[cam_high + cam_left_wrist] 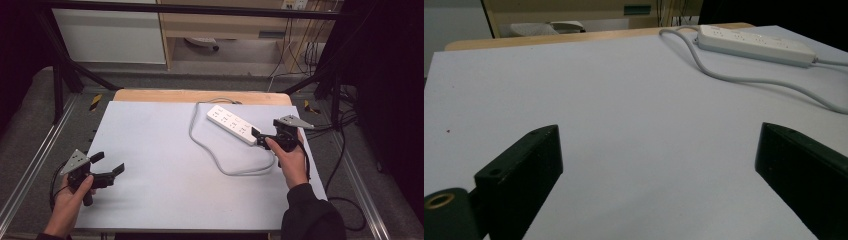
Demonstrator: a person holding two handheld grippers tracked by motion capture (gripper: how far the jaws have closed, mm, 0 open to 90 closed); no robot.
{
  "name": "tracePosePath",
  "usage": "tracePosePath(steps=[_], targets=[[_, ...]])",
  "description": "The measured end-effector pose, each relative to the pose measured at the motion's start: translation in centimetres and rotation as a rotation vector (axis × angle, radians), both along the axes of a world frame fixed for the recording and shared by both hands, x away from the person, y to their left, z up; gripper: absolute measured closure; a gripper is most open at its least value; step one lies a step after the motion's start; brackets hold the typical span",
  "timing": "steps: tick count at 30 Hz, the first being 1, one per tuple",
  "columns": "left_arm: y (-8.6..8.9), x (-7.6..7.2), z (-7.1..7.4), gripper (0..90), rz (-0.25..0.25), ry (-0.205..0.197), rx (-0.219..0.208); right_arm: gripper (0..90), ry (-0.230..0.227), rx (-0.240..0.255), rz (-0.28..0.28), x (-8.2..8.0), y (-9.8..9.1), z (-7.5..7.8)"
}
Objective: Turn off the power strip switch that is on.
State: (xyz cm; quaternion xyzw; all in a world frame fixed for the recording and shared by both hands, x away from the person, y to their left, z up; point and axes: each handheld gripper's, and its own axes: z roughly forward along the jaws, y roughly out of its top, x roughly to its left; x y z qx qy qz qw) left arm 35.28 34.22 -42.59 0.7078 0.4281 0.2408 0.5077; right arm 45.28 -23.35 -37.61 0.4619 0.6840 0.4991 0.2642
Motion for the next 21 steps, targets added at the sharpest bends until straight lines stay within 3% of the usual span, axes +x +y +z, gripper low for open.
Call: tracePosePath(steps=[21], targets=[[-0.1, -0.2, -0.1, 5.0, -0.011, 0.010, 0.003, 9.4, 0.000, -0.013, -0.038, 3.8, 1.5, 0.5]])
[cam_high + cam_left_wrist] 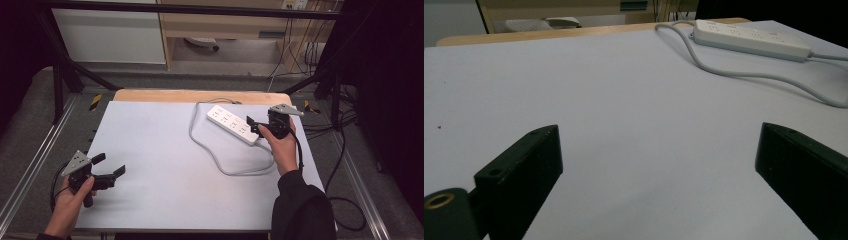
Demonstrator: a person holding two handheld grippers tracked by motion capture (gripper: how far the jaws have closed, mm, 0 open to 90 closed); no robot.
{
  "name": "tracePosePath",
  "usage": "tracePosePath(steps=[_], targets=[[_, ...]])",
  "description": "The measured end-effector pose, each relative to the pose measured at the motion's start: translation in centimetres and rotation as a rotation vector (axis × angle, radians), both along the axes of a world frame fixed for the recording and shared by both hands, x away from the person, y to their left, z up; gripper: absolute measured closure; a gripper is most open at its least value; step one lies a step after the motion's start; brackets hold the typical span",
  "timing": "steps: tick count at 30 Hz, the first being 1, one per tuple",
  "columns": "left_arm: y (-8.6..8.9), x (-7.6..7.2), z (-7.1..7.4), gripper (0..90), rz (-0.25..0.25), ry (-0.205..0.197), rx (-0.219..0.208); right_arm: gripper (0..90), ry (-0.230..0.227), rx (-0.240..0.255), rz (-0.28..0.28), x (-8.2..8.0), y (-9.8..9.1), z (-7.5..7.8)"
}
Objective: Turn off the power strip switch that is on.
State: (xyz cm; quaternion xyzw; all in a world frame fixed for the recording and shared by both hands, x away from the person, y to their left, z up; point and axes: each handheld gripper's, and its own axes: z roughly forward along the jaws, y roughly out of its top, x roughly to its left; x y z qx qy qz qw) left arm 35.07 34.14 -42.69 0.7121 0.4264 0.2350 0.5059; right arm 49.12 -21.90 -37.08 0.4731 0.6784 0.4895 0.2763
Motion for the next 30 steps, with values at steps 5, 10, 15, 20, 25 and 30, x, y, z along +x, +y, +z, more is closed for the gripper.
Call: tracePosePath(steps=[5, 10, 15, 20, 25, 30], targets=[[0.0, 0.0, 0.0, 5.0, -0.003, -0.001, 0.001, 9.9, 0.000, -0.002, -0.011, 0.8, 0.1, 0.0], [0.0, 0.0, 0.0, 5.0, -0.003, -0.002, 0.002, 9.8, 0.003, 0.010, -0.032, 1.6, 0.1, -0.4], [0.0, 0.0, 0.0, 5.0, -0.001, -0.002, 0.000, 10.0, 0.008, 0.009, -0.039, 2.0, 0.1, -0.6], [0.0, 0.0, 0.0, 5.0, -0.001, -0.002, -0.001, 10.7, 0.007, 0.006, -0.045, 2.6, 0.2, -0.7], [0.0, 0.0, 0.0, 5.0, 0.000, 0.000, -0.003, 9.0, 0.008, -0.006, -0.048, 3.1, 0.5, -0.7], [0.0, 0.0, 0.0, 5.0, 0.000, -0.001, -0.005, 7.8, 0.013, -0.007, -0.059, 3.8, 0.7, -0.9]])
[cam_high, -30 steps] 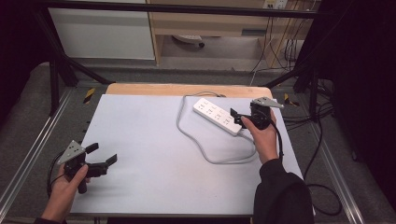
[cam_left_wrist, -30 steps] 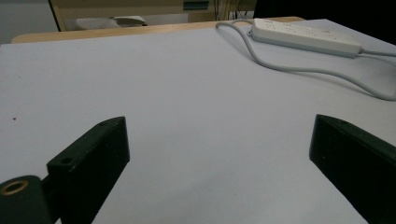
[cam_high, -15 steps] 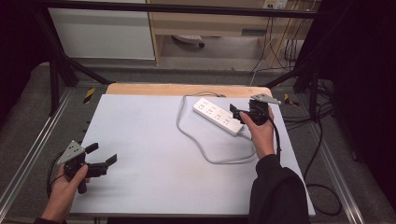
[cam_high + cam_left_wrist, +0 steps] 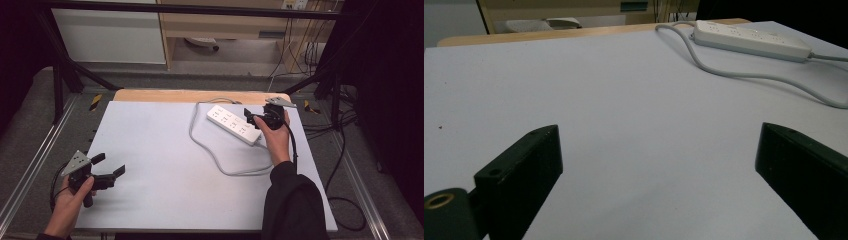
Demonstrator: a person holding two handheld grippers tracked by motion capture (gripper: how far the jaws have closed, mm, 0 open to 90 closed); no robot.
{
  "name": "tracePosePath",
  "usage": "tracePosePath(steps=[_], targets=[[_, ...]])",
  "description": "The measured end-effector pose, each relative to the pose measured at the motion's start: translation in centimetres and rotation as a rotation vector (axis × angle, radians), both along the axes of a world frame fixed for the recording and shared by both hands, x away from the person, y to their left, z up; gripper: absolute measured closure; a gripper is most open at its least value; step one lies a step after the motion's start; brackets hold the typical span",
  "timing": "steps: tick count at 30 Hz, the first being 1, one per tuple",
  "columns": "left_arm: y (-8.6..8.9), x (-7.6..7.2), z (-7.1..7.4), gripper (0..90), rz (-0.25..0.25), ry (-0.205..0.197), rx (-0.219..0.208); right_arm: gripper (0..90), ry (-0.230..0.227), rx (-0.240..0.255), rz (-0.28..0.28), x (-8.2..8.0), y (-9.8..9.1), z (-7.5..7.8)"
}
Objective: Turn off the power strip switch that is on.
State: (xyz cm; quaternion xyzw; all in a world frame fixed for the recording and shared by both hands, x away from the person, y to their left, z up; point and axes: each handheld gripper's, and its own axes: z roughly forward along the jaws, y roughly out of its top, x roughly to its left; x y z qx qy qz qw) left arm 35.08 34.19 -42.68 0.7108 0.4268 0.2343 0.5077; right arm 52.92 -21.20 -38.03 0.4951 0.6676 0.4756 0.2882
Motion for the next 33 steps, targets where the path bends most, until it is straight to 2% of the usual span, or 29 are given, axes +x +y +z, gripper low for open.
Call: tracePosePath(steps=[10, 33], targets=[[0.0, 0.0, 0.0, 5.0, -0.002, 0.000, 0.002, 11.2, 0.015, 0.015, -0.008, 1.4, 0.4, -0.9], [0.0, 0.0, 0.0, 5.0, -0.005, -0.006, 0.002, 19.1, 0.034, 0.029, -0.040, 2.6, 1.1, -2.2]])
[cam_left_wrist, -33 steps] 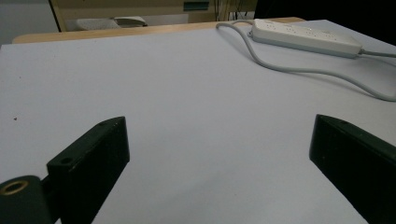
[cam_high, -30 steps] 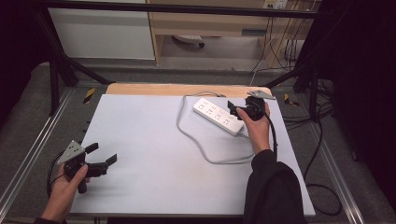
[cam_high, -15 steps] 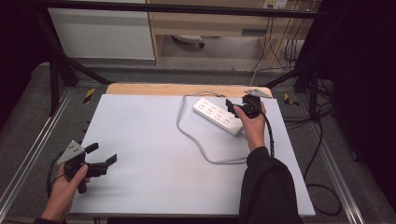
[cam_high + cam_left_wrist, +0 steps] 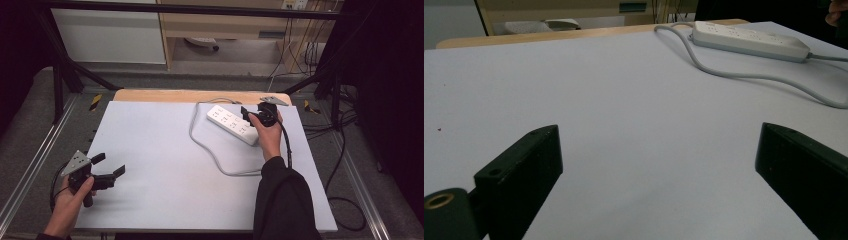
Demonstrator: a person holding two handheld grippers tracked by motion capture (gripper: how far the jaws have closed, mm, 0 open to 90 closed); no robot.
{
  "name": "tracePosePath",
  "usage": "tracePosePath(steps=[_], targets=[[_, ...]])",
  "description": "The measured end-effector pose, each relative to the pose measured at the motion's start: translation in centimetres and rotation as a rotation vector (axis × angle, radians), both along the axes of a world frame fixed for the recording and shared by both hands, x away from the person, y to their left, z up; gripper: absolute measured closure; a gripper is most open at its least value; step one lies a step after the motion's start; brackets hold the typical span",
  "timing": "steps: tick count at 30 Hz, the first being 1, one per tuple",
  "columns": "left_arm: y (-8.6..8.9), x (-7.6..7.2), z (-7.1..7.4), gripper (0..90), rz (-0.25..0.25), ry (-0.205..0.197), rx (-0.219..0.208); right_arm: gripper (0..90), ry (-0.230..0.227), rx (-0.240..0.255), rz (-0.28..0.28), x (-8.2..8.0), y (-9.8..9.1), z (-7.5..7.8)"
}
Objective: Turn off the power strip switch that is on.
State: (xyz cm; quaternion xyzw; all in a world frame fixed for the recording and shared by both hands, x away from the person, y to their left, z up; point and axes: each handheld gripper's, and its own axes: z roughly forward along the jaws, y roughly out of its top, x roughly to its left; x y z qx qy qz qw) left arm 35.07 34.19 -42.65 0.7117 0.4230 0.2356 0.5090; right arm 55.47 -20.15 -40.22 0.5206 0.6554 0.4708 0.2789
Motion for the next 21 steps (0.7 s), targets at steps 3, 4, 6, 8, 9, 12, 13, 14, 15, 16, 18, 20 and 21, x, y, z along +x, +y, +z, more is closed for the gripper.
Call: tracePosePath(steps=[3, 4, 6, 8, 9, 12, 13, 14, 15, 16, 18, 20, 21], targets=[[-0.01, -0.01, 0.00, 5.0, 0.000, 0.001, 0.001, 20.2, 0.004, -0.001, 0.003, 0.06, 0.13, -0.12], [-0.02, -0.01, 0.00, 5.0, 0.000, 0.001, 0.001, 20.9, 0.003, -0.005, 0.003, 0.09, 0.17, -0.18], [-0.01, 0.00, 0.00, 5.0, 0.000, 0.000, 0.000, 22.3, 0.008, -0.007, 0.005, 0.12, 0.28, -0.28], [0.01, 0.00, 0.00, 5.0, 0.000, 0.000, 0.000, 23.1, 0.011, -0.007, 0.007, 0.17, 0.40, -0.39], [0.00, 0.00, 0.00, 5.0, 0.000, 0.000, 0.000, 23.6, 0.011, -0.011, 0.008, 0.22, 0.44, -0.45], [0.00, 0.01, 0.00, 5.0, 0.001, 0.001, 0.000, 25.0, 0.016, -0.011, 0.014, 0.28, 0.59, -0.61], [0.00, 0.01, 0.00, 5.0, 0.000, 0.000, 0.000, 25.3, 0.017, -0.013, 0.014, 0.32, 0.63, -0.66], [0.00, 0.01, 0.00, 5.0, 0.000, 0.000, 0.000, 25.8, 0.016, -0.015, 0.015, 0.35, 0.67, -0.70], [0.00, 0.01, 0.00, 5.0, 0.000, 0.000, -0.001, 26.5, 0.016, -0.014, 0.014, 0.37, 0.71, -0.73], [0.00, 0.01, 0.00, 5.0, 0.001, 0.000, -0.001, 27.2, 0.017, -0.016, 0.015, 0.40, 0.74, -0.76], [0.00, 0.01, 0.00, 5.0, 0.000, 0.000, -0.001, 28.7, 0.019, -0.019, 0.017, 0.43, 0.77, -0.82], [-0.01, 0.01, 0.00, 5.0, 0.000, 0.000, -0.001, 30.6, 0.023, -0.019, 0.019, 0.45, 0.84, -0.88], [-0.01, 0.01, -0.01, 5.0, 0.000, 0.000, -0.001, 32.0, 0.023, -0.022, 0.019, 0.48, 0.88, -0.93]])
